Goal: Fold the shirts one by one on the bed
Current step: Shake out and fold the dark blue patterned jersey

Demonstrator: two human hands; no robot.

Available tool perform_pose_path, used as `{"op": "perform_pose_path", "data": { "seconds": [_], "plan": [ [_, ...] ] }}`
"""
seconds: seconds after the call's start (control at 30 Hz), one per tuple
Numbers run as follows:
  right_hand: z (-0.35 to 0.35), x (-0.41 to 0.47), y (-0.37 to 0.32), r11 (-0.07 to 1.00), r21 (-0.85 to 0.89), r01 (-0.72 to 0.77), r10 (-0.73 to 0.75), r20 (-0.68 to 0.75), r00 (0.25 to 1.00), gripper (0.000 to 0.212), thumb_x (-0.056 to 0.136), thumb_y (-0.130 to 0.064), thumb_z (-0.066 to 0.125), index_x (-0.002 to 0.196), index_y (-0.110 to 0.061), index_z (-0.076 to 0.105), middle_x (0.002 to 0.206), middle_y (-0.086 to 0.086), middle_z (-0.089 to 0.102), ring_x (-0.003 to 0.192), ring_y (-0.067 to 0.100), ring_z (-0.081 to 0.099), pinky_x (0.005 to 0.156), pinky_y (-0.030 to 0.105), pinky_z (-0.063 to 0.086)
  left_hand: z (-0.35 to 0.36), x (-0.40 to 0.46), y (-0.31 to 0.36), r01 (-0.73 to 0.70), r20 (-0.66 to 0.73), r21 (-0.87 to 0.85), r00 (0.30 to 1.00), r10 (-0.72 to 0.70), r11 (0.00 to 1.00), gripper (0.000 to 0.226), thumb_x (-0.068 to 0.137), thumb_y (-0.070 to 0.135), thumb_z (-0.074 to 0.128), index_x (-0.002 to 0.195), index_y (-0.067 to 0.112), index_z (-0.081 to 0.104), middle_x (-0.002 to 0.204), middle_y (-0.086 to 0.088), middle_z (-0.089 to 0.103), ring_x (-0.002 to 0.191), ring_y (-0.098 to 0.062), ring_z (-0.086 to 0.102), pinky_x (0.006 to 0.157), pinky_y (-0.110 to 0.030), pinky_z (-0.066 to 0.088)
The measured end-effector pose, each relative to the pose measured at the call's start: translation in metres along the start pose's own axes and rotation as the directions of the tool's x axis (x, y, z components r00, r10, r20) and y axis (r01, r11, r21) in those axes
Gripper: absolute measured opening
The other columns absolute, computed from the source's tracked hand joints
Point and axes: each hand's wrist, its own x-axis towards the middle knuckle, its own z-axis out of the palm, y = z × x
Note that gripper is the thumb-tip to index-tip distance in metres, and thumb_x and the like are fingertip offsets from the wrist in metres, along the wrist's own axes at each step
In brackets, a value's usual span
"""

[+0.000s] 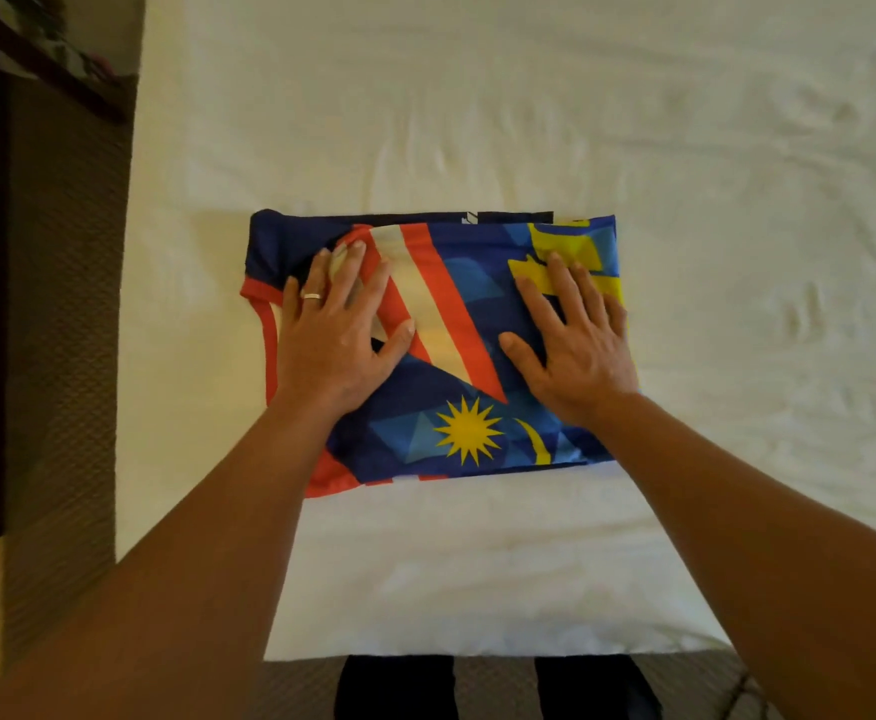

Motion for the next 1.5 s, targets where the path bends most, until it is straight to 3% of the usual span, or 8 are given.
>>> {"op": "perform_pose_path", "data": {
  "seconds": [0.13, 0.23, 0.37, 0.57, 0.7, 0.87, 1.3, 1.5],
  "plan": [
    [-0.020, -0.012, 0.013, 0.930, 0.202, -0.307, 0.336, -0.130, 0.933, 0.047, 0.095, -0.041, 0.052, 0.135, -0.016, 0.052, 0.145, 0.012, 0.044, 0.126, 0.039, 0.042, 0.097, 0.051, 0.038, -0.019, -0.018, 0.004, 0.281, -0.175, -0.117, 0.938, -0.298, 0.953, 0.068, 0.093, 0.052, 0.054, 0.150, 0.019, 0.039, 0.152, -0.014, 0.042, 0.140, -0.040, 0.036, 0.114, -0.058, 0.030],
    [-0.035, -0.018, 0.021, 0.716, 0.426, -0.553, 0.592, 0.048, 0.804, 0.045, 0.092, -0.028, 0.057, 0.133, -0.013, 0.052, 0.132, 0.014, 0.049, 0.117, 0.038, 0.046, 0.097, 0.045, 0.038, -0.030, -0.031, 0.010, 0.684, 0.009, -0.344, 0.687, -0.727, 0.643, 0.071, 0.092, 0.056, 0.055, 0.146, 0.015, 0.037, 0.143, -0.020, 0.044, 0.131, -0.044, 0.042, 0.103, -0.057, 0.039],
    [-0.049, -0.014, 0.018, 0.555, 0.534, -0.638, 0.642, 0.213, 0.737, 0.047, 0.090, -0.028, 0.061, 0.134, -0.015, 0.049, 0.123, 0.008, 0.055, 0.108, 0.030, 0.053, 0.089, 0.038, 0.042, -0.038, -0.036, 0.009, 0.732, 0.138, -0.414, 0.639, -0.757, 0.542, 0.066, 0.092, 0.057, 0.058, 0.134, 0.007, 0.050, 0.127, -0.018, 0.054, 0.120, -0.041, 0.052, 0.095, -0.052, 0.044],
    [-0.053, -0.004, 0.009, 0.282, 0.676, -0.681, 0.624, 0.410, 0.665, 0.039, 0.086, -0.027, 0.071, 0.120, -0.015, 0.056, 0.103, 0.006, 0.064, 0.089, 0.024, 0.063, 0.071, 0.036, 0.053, -0.052, -0.024, -0.003, 0.707, 0.528, -0.707, 0.538, -0.658, 0.012, 0.054, 0.080, 0.047, 0.080, 0.116, 0.011, 0.061, 0.105, -0.003, 0.066, 0.096, -0.025, 0.063, 0.082, -0.035, 0.048],
    [-0.055, -0.002, 0.006, 0.370, 0.665, -0.648, 0.562, 0.395, 0.726, 0.009, 0.086, -0.021, 0.069, 0.092, -0.015, 0.066, 0.084, 0.005, 0.068, 0.079, 0.027, 0.065, 0.067, 0.037, 0.055, -0.052, -0.022, -0.009, 0.726, 0.609, -0.687, 0.597, -0.522, 0.031, 0.042, 0.081, 0.037, 0.081, 0.114, 0.013, 0.070, 0.105, -0.006, 0.074, 0.095, -0.024, 0.070, 0.089, -0.039, 0.057],
    [-0.068, -0.007, -0.007, 0.666, 0.547, -0.507, 0.448, 0.250, 0.858, 0.004, 0.095, -0.020, 0.056, 0.096, -0.019, 0.060, 0.081, -0.001, 0.059, 0.071, 0.017, 0.054, 0.054, 0.026, 0.037, -0.069, -0.026, -0.002, 0.719, 0.577, -0.683, 0.641, -0.505, 0.132, 0.033, 0.088, 0.024, 0.074, 0.118, 0.011, 0.066, 0.107, -0.008, 0.071, 0.099, -0.029, 0.068, 0.094, -0.043, 0.055],
    [-0.173, -0.031, -0.085, 0.772, 0.519, -0.366, 0.370, 0.101, 0.924, 0.020, 0.102, -0.027, 0.050, 0.110, -0.013, 0.062, 0.099, 0.013, 0.066, 0.083, 0.033, 0.060, 0.067, 0.039, 0.050, -0.204, -0.069, -0.009, 0.550, 0.400, -0.782, 0.804, -0.439, 0.295, 0.018, 0.095, 0.012, 0.064, 0.109, 0.018, 0.055, 0.100, 0.001, 0.060, 0.094, -0.018, 0.055, 0.087, -0.031, 0.042],
    [-0.232, -0.057, -0.119, 0.822, 0.508, -0.258, 0.270, 0.053, 0.962, 0.021, 0.103, -0.027, 0.049, 0.116, -0.013, 0.057, 0.101, 0.015, 0.065, 0.083, 0.035, 0.057, 0.068, 0.038, 0.046, -0.273, -0.120, -0.010, 0.512, 0.319, -0.806, 0.798, -0.512, 0.296, 0.026, 0.094, 0.009, 0.066, 0.119, 0.012, 0.061, 0.098, 0.002, 0.061, 0.091, -0.016, 0.058, 0.085, -0.028, 0.040]
  ]
}}
